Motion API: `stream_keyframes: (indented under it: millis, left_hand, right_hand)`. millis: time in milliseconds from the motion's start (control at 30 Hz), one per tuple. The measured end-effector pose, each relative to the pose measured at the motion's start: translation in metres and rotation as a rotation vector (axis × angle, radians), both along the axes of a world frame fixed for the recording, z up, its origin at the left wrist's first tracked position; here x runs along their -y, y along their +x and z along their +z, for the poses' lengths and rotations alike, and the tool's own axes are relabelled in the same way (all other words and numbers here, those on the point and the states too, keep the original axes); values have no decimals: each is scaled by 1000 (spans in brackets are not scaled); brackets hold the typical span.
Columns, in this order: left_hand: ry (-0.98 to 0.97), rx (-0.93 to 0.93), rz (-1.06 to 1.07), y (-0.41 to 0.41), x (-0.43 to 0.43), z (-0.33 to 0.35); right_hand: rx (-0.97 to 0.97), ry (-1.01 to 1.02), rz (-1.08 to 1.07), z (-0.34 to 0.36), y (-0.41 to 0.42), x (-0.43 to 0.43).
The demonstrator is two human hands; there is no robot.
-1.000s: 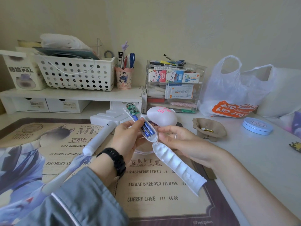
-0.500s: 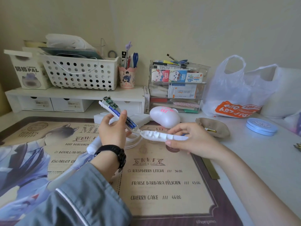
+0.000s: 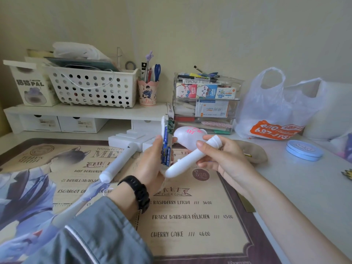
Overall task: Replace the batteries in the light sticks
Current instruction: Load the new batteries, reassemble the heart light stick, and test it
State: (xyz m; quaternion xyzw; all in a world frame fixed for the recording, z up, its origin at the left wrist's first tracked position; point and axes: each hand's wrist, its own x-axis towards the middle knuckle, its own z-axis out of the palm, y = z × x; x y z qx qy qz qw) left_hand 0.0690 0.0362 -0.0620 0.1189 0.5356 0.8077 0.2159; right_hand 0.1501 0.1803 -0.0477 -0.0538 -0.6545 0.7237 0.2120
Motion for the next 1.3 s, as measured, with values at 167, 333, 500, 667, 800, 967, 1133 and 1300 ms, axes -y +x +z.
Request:
stream_keyframes:
  millis: [167, 333, 500, 667, 800, 967, 1133, 1300]
  left_hand:
    - [-62, -70, -144, 7, -3, -7]
    - [-103, -152, -298, 13, -2, -8]
    - [-146, -232, -322, 19, -4, -10]
    - [-192, -246, -307, 21, -4, -9]
    - [-178, -258, -302, 21, -3, -8]
    - [-197, -259, -300, 22, -1, -6]
    - [-233, -241, -347, 23, -2, -8]
    - [-230, -240, -343, 21, -2, -9]
  right_hand:
    - [11, -56, -32, -3, -4, -5]
    - [20, 52, -56, -5, -4, -4]
    - [33, 112, -32, -8, -4, -5]
    - [56, 127, -36, -8, -3, -7]
    - [48, 62, -2, -9, -2, -3]
    - [64, -30, 49, -9, -1, -2]
    - [64, -66, 23, -6, 0, -3]
    - [73, -90, 28, -6, 0, -1]
